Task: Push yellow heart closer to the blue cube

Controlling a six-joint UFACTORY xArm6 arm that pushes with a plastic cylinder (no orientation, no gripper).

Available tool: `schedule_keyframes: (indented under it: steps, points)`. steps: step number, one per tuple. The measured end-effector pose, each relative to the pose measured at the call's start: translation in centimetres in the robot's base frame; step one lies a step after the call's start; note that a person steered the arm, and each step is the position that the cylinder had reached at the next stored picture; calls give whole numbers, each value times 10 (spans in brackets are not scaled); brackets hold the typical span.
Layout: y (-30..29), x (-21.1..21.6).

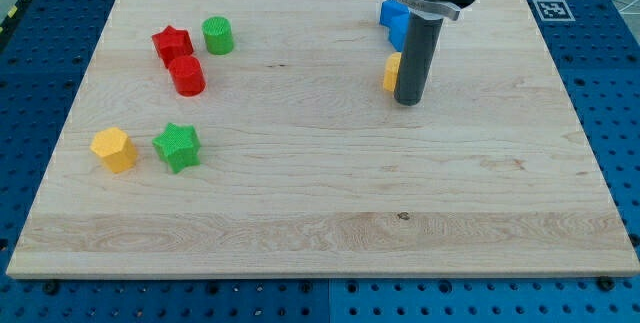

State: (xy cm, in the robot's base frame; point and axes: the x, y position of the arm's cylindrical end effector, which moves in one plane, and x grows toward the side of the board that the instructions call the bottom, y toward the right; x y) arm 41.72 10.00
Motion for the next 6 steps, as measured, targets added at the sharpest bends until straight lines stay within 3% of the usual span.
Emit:
schedule_keyframes:
  steps: [4,6]
  points:
    - [-6,-34]
    - [-54,-33]
